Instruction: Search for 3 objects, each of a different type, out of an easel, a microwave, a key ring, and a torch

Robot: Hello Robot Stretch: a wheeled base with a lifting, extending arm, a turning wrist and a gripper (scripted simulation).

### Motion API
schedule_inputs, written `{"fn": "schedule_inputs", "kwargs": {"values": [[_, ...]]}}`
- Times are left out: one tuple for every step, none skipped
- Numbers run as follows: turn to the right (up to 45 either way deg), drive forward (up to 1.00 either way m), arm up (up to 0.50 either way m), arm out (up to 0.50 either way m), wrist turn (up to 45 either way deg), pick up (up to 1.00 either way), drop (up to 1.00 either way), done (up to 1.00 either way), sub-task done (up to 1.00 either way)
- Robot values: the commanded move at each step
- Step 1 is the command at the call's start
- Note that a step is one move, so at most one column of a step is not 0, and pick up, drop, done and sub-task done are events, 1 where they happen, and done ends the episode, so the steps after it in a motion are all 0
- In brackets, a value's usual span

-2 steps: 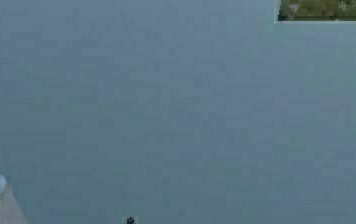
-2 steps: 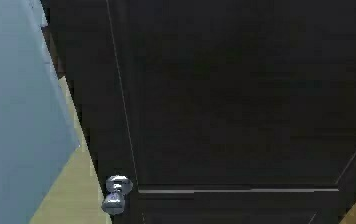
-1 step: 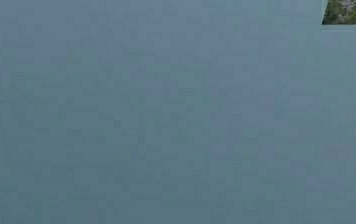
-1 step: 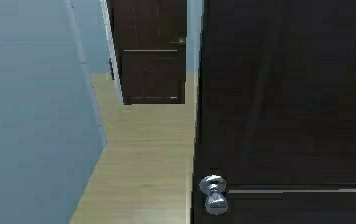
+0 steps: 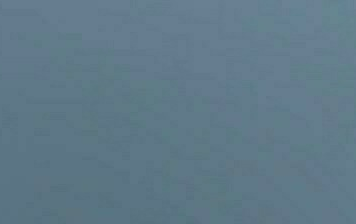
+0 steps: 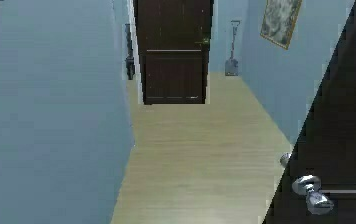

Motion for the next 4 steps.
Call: {"fn": "schedule_inputs", "kwargs": {"values": [[45.0, 0.00, 0.00, 0.00, 0.0, 0.00, 0.00, 0.00, 0.00], [45.0, 0.00, 0.00, 0.00, 0.0, 0.00, 0.00, 0.00, 0.00], [3.0, 0.00, 0.00, 0.00, 0.0, 0.00, 0.00, 0.00, 0.00], [0.0, 0.65, 0.00, 0.00, 0.0, 0.00, 0.00, 0.00, 0.00]]}}
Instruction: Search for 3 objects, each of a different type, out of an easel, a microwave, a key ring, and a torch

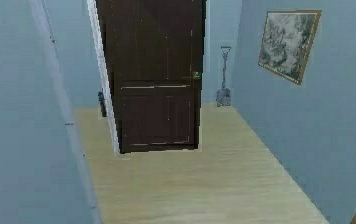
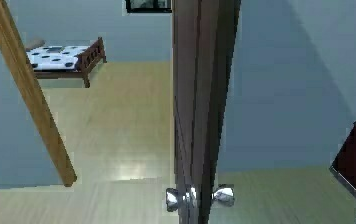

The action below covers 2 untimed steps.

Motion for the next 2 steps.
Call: {"fn": "schedule_inputs", "kwargs": {"values": [[33.0, 0.00, 0.00, 0.00, 0.0, 0.00, 0.00, 0.00, 0.00], [0.0, 0.30, 0.00, 0.00, 0.0, 0.00, 0.00, 0.00, 0.00]]}}
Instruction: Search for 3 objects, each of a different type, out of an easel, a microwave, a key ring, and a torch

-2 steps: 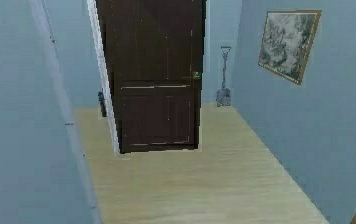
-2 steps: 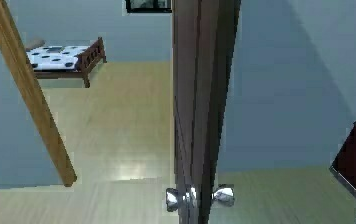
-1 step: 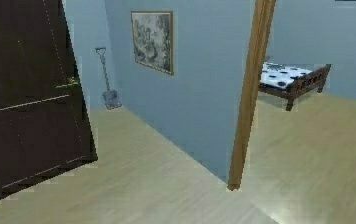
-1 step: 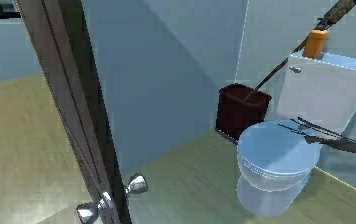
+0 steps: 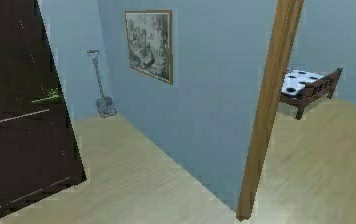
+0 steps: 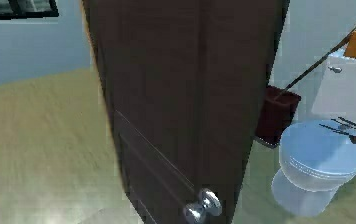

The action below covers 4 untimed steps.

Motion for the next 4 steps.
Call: {"fn": "schedule_inputs", "kwargs": {"values": [[42.0, 0.00, 0.00, 0.00, 0.0, 0.00, 0.00, 0.00, 0.00], [0.0, 1.00, 0.00, 0.00, 0.0, 0.00, 0.00, 0.00, 0.00], [9.0, 0.00, 0.00, 0.00, 0.0, 0.00, 0.00, 0.00, 0.00], [0.0, 0.40, 0.00, 0.00, 0.0, 0.00, 0.00, 0.00, 0.00]]}}
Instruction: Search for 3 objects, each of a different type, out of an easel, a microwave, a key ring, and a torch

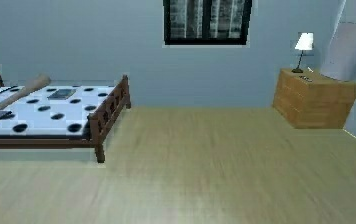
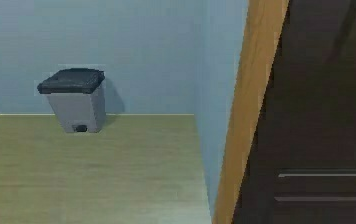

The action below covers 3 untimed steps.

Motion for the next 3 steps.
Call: {"fn": "schedule_inputs", "kwargs": {"values": [[0.0, 0.15, 0.00, 0.00, 0.0, 0.00, 0.00, 0.00, 0.00], [-45.0, 0.00, 0.00, 0.00, 0.0, 0.00, 0.00, 0.00, 0.00], [-39.0, 0.00, 0.00, 0.00, 0.0, 0.00, 0.00, 0.00, 0.00]]}}
